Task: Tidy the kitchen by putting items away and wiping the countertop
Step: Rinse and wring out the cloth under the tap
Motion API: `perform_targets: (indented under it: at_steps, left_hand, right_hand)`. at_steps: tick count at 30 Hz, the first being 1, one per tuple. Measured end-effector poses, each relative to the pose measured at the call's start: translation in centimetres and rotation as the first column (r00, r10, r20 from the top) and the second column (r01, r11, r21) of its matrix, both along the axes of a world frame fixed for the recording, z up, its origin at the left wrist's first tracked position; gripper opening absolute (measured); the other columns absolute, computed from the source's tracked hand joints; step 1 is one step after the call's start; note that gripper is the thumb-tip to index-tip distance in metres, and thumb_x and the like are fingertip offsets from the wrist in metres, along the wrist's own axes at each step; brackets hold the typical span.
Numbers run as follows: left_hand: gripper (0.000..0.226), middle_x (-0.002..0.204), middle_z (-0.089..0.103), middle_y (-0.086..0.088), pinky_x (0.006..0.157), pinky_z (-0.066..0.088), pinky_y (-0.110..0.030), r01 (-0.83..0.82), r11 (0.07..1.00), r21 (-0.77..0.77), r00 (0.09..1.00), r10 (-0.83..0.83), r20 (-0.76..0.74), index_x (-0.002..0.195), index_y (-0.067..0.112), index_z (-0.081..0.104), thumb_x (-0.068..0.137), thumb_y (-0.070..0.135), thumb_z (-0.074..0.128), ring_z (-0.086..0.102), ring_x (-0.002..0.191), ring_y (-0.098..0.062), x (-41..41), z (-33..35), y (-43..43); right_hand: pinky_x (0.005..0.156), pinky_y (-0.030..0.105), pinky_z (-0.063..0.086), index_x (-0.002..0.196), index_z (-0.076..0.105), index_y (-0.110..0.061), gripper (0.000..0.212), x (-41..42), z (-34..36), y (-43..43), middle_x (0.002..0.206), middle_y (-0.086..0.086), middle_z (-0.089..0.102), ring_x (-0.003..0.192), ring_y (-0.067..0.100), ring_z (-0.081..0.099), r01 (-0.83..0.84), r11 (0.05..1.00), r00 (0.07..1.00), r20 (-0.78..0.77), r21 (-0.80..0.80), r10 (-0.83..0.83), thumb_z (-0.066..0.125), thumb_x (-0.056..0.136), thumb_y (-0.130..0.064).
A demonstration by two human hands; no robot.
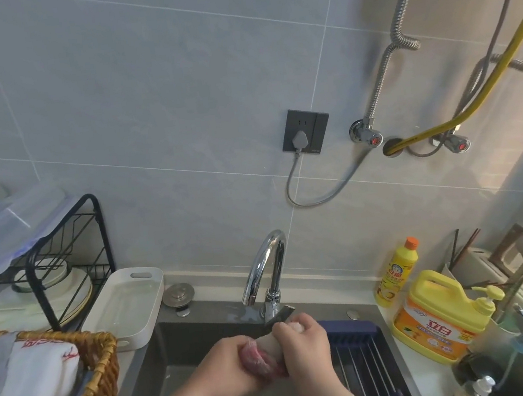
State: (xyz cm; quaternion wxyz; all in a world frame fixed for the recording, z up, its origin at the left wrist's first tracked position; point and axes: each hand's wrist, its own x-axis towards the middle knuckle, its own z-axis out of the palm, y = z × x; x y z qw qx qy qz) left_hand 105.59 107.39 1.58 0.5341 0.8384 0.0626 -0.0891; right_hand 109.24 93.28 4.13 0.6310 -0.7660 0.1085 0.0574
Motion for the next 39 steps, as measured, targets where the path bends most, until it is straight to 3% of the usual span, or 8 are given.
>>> perform_targets:
  at_steps: [6, 13, 17, 20, 26, 30, 34, 39]
  left_hand:
    - [0.045, 0.068, 0.045, -0.012, 0.050, 0.040, -0.023, 0.164, 0.838, -0.520, 0.918, -0.323, -0.231, 0.109, -0.011, 0.057, 0.067, -0.001, 0.068, 0.046, 0.050, -0.019, -0.7, 1.0, 0.9]
    - [0.063, 0.144, 0.042, -0.030, 0.109, 0.038, -0.045, 0.220, 0.513, -0.830, 0.837, -0.536, -0.109, 0.144, 0.003, 0.041, 0.090, 0.031, 0.058, 0.044, 0.131, -0.042, -0.1, 0.5, 0.8]
    - [0.046, 0.084, 0.063, -0.017, 0.071, 0.039, -0.042, 0.066, 0.895, -0.442, 0.971, -0.159, -0.177, 0.095, 0.004, 0.072, 0.061, 0.033, 0.084, 0.052, 0.078, -0.031, 0.1, 0.6, -0.1]
    - [0.044, 0.061, 0.062, 0.004, 0.055, 0.040, -0.027, -0.077, 0.995, -0.068, 0.996, 0.080, 0.040, 0.076, 0.013, 0.067, 0.051, 0.045, 0.081, 0.051, 0.057, -0.012, 0.1, 0.7, 0.4]
    - [0.037, 0.073, 0.058, 0.014, 0.052, 0.048, -0.023, -0.110, 0.732, 0.672, 0.824, -0.311, 0.474, 0.090, 0.029, 0.063, 0.055, 0.040, 0.057, 0.056, 0.070, -0.010, -0.1, -1.3, 2.0]
    - [0.040, 0.075, 0.057, 0.011, 0.049, 0.047, -0.024, -0.121, 0.660, 0.742, 0.701, -0.472, 0.535, 0.093, 0.025, 0.066, 0.058, 0.043, 0.059, 0.056, 0.070, -0.013, 0.0, -1.6, 1.4]
    - [0.033, 0.072, 0.059, 0.011, 0.056, 0.047, -0.025, -0.118, 0.740, 0.662, 0.863, -0.253, 0.437, 0.085, 0.026, 0.061, 0.056, 0.043, 0.061, 0.061, 0.071, -0.014, -0.4, -0.5, 0.4]
    - [0.023, 0.057, 0.062, 0.008, 0.053, 0.044, -0.022, 0.043, 0.977, 0.210, 0.995, -0.061, 0.080, 0.067, 0.023, 0.061, 0.050, 0.038, 0.066, 0.055, 0.051, -0.003, -0.5, 1.3, -0.5]
  right_hand:
    - [0.053, 0.029, 0.039, 0.063, 0.059, -0.006, 0.011, 0.5, 0.9, -0.5, 0.055, -0.003, 0.050, 0.057, 0.008, 0.043, -0.229, 0.958, 0.905, 0.323, -0.175, 0.276, 0.057, 0.061, -0.017]
    - [0.057, 0.035, 0.046, 0.065, 0.058, -0.016, 0.012, 1.8, 0.0, -1.6, 0.062, -0.003, 0.057, 0.064, 0.013, 0.054, -0.227, 0.888, 0.766, 0.490, -0.401, 0.417, 0.057, 0.068, -0.027]
    - [0.080, 0.025, 0.050, 0.096, 0.068, -0.029, 0.030, 1.8, 0.6, -2.9, 0.092, -0.016, 0.065, 0.092, 0.001, 0.059, -0.308, 0.810, 0.780, 0.355, -0.499, 0.515, 0.050, 0.079, -0.045]
    - [0.100, 0.035, 0.050, 0.113, 0.062, -0.037, 0.023, 2.1, 0.5, -4.3, 0.111, -0.014, 0.063, 0.108, 0.004, 0.059, -0.314, 0.926, 0.938, 0.085, -0.210, 0.337, 0.049, 0.097, -0.048]
    - [0.070, 0.048, 0.058, 0.117, 0.065, 0.000, 0.079, 3.0, -0.1, -3.6, 0.107, 0.023, 0.071, 0.076, 0.036, 0.071, -0.144, 0.908, 0.686, -0.622, 0.393, 0.378, 0.049, 0.085, -0.071]
    - [0.071, 0.041, 0.058, 0.104, 0.066, 0.008, 0.066, 2.6, -0.3, -1.7, 0.100, 0.017, 0.073, 0.078, 0.034, 0.072, -0.055, 0.912, 0.732, -0.604, 0.406, 0.314, 0.073, 0.078, -0.052]
    - [0.059, 0.033, 0.047, 0.060, 0.059, -0.013, 0.025, 1.4, -1.6, -0.2, 0.053, -0.004, 0.060, 0.058, 0.022, 0.058, -0.059, 0.996, 0.982, -0.184, -0.068, 0.046, 0.075, 0.068, -0.030]
    - [0.048, 0.024, 0.032, 0.051, 0.045, -0.015, 0.027, 0.5, -0.2, -0.2, 0.045, -0.008, 0.042, 0.047, 0.006, 0.035, -0.086, 0.980, 0.978, 0.171, -0.179, 0.117, 0.059, 0.071, -0.004]
